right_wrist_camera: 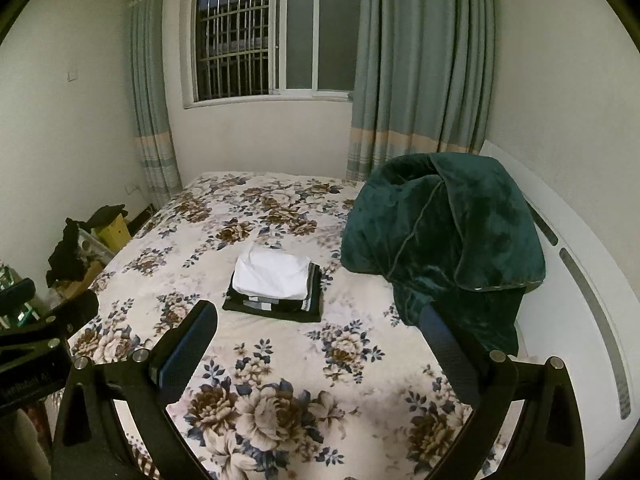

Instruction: Fold small clothes

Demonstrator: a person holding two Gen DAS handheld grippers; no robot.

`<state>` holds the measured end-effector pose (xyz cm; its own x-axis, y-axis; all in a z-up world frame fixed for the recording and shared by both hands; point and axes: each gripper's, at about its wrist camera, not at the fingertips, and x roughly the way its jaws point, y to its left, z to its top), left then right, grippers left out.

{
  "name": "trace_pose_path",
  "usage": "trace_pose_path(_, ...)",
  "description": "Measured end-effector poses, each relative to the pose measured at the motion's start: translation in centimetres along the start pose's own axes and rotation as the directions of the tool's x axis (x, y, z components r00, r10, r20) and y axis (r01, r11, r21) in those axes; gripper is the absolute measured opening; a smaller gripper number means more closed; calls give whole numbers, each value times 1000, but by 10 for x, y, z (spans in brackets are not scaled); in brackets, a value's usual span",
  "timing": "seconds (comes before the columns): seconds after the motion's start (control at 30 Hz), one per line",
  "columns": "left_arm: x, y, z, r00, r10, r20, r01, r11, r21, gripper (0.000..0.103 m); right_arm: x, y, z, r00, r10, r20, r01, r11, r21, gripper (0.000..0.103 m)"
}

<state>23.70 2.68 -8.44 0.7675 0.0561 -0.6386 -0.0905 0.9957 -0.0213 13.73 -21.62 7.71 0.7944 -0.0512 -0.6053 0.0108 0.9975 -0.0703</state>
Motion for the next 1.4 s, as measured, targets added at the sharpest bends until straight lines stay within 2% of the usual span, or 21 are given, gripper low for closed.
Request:
trace_pose_path(0.4, -9, 2, 0, 1000, 8, 23, -8, 1000, 2, 103, -9, -4, 6, 1000, 7, 30, -8, 1000, 8, 103)
trace_pose_path(1.4, -15, 4, 8, 999, 35, 41, -35, 999, 8, 103, -6, -5, 16, 999, 22, 26, -22, 1000, 0, 103)
